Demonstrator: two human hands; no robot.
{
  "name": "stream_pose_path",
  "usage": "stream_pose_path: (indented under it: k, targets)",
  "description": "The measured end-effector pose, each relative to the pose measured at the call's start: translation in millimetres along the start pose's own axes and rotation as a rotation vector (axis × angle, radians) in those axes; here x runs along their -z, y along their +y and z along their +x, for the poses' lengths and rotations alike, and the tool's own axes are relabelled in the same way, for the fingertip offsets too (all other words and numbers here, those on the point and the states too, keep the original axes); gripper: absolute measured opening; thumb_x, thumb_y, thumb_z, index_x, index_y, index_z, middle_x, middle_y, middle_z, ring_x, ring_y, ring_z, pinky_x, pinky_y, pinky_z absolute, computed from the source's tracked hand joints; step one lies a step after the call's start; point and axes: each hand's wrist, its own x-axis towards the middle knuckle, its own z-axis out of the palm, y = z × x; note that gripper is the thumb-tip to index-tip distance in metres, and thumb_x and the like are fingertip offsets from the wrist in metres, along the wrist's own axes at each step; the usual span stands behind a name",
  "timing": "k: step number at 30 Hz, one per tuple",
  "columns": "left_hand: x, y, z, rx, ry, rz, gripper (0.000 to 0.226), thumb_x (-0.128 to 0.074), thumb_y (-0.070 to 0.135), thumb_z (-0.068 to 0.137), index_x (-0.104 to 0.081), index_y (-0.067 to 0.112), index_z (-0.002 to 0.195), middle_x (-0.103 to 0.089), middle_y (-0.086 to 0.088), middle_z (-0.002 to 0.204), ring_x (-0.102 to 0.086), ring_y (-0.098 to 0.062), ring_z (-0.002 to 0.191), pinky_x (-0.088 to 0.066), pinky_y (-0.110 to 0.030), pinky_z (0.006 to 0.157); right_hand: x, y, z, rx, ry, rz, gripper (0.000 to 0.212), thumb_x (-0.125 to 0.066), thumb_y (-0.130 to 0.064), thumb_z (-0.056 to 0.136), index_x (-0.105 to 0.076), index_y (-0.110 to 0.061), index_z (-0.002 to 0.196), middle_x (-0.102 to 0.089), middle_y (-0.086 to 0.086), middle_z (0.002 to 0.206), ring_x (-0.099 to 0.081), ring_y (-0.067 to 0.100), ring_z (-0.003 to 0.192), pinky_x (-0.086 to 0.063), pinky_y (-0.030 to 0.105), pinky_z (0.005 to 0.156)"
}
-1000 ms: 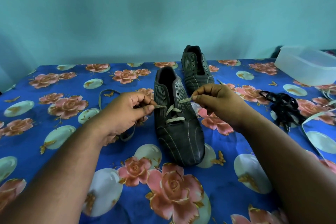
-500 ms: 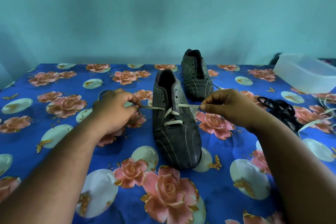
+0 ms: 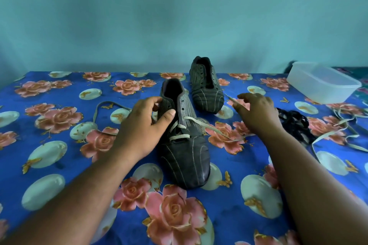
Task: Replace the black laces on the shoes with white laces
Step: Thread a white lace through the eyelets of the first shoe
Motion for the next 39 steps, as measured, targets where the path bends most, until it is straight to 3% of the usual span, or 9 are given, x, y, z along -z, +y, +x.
stream_pose_path:
  k: [3,9,15,20,24,28,34,36,39]
  targets:
    - [-2,4,-1,0.044,0.010,-0.023,0.086,-0.048,0.085,0.077,-0.050,0.031,0.144,-0.054,0.005,0.134,-0.059,-0.019,0.115,-0.047,-0.050,0.104,-10,-2,2,0.006,-0.153,-0.160,0.051,-0.049,-0.048,0.104,-0.046,-0.027,0.150,-0.049,0.003,0.153,-0.035,0.031,0.144,-0.032,0.055,0.114]
    - [-1,6,-2,0.048,0.017,-0.171,0.049,-0.070,0.059,0.084,-0.060,0.039,0.128,-0.059,0.023,0.109,-0.063,-0.009,0.093,-0.054,-0.040,0.090,-10,-4,2,0.015,-0.036,-0.170,0.034,-0.064,-0.050,0.095,-0.067,-0.032,0.123,-0.073,0.000,0.112,-0.060,0.028,0.115,-0.049,0.046,0.096]
    - [0,4,0,0.053,-0.070,-0.300,0.036,-0.079,0.050,0.081,-0.059,0.049,0.112,-0.064,0.020,0.116,-0.064,-0.009,0.104,-0.052,-0.033,0.094,-13,-8,-1,0.038,-0.040,-0.223,0.023,-0.066,-0.050,0.094,-0.075,-0.032,0.105,-0.073,0.001,0.105,-0.062,0.028,0.106,-0.051,0.039,0.085]
    - [-1,-4,3,0.082,-0.075,-0.322,0.070,-0.084,0.052,0.075,-0.058,0.037,0.138,-0.062,0.019,0.127,-0.062,-0.017,0.117,-0.049,-0.037,0.104,-2,-19,-11,0.024,-0.067,-0.051,0.009,-0.065,-0.027,0.090,-0.068,-0.023,0.083,-0.070,-0.001,0.083,-0.063,0.024,0.083,-0.047,0.032,0.064]
    - [0,-6,5,0.008,-0.138,-0.198,0.107,-0.068,0.073,0.068,-0.010,0.056,0.156,-0.047,0.010,0.137,-0.051,-0.011,0.125,-0.040,-0.033,0.106,19,-49,-31,0.104,0.057,0.400,0.009,-0.061,-0.022,0.092,-0.060,-0.017,0.085,-0.063,-0.005,0.069,-0.053,0.010,0.060,-0.038,0.030,0.056]
    - [3,-1,9,-0.130,-0.203,0.023,0.083,-0.051,0.075,0.076,-0.021,0.061,0.152,-0.044,0.007,0.114,-0.053,-0.007,0.101,-0.045,-0.032,0.094,17,-91,-59,0.377,-0.024,0.730,0.010,-0.055,-0.014,0.102,-0.060,-0.023,0.101,-0.065,-0.004,0.074,-0.056,0.012,0.064,-0.047,0.025,0.062]
    - [3,-1,8,-0.190,-0.240,-0.108,0.066,-0.070,0.063,0.080,-0.045,0.044,0.138,-0.051,0.013,0.105,-0.057,0.005,0.093,-0.048,-0.019,0.080,-3,-102,-61,0.562,-0.147,0.496,0.031,-0.052,-0.024,0.105,-0.065,-0.024,0.133,-0.073,-0.012,0.115,-0.066,0.001,0.105,-0.050,0.021,0.086]
    - [4,0,9,-0.180,-0.258,-0.173,0.056,-0.073,0.048,0.084,-0.047,0.035,0.132,-0.052,0.018,0.094,-0.057,0.009,0.076,-0.042,-0.008,0.067,1,-99,-61,0.571,-0.085,0.435,0.027,-0.054,-0.029,0.104,-0.068,-0.027,0.127,-0.074,-0.013,0.108,-0.067,0.004,0.099,-0.052,0.026,0.083]
    - [8,-1,9,-0.116,-0.257,-0.266,0.046,-0.072,0.039,0.089,-0.047,0.027,0.125,-0.054,0.018,0.082,-0.054,0.007,0.062,-0.043,-0.009,0.061,7,-95,-61,0.527,-0.069,0.448,0.016,-0.056,-0.029,0.104,-0.068,-0.025,0.113,-0.064,-0.025,0.067,-0.063,0.001,0.065,-0.044,0.018,0.058]
